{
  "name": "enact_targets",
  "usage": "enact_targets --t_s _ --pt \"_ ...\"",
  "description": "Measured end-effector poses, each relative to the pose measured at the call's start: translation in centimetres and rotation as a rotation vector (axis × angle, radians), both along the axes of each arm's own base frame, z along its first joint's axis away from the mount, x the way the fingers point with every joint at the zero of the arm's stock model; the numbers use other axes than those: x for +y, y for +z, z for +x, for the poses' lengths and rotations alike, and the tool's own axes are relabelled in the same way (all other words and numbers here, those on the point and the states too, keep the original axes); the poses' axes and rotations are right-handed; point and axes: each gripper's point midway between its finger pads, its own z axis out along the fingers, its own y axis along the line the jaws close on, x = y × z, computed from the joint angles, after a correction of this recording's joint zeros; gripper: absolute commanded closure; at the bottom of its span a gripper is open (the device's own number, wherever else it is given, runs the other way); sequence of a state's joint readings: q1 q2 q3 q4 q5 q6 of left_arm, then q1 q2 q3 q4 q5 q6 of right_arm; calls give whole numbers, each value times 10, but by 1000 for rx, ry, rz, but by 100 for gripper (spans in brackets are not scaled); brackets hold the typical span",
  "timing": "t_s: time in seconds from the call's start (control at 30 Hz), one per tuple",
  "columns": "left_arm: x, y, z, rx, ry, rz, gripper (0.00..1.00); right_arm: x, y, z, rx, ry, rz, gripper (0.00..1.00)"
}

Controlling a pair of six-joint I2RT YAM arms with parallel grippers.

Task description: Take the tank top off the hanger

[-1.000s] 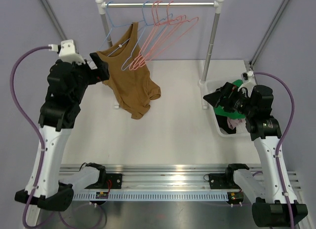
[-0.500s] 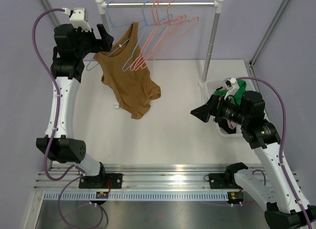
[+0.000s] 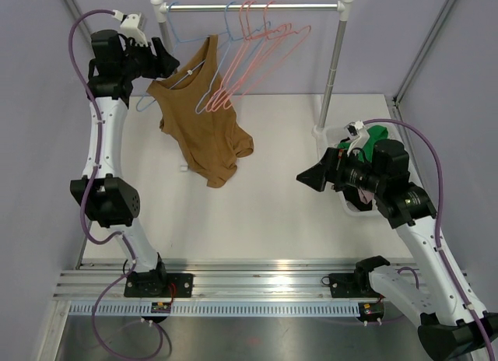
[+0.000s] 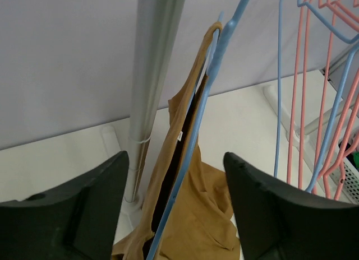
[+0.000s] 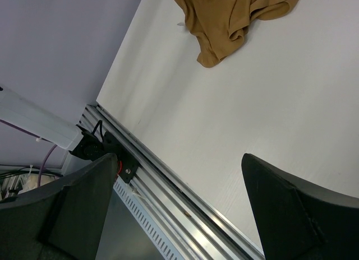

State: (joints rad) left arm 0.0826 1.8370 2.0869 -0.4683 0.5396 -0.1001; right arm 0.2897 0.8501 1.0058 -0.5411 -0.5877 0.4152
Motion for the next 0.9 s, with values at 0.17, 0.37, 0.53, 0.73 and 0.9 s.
enact_targets --t_s 0.17,0.37,0.53,0.73,0.9 --pt "-5 -14 4 37 -34 -1 66 0 -1 1 4 0 -2 1" --pt "-9 -12 1 43 -58 -15 100 0 -2 1 2 1 -5 0" --pt "-22 -8 -4 42 -84 -26 100 0 -2 1 0 1 -7 1" --pt "-45 17 -27 11 -112 -27 100 0 2 1 -8 1 -6 1" --pt "-62 53 -54 -47 -131 -58 100 0 7 1 -22 2 -2 1"
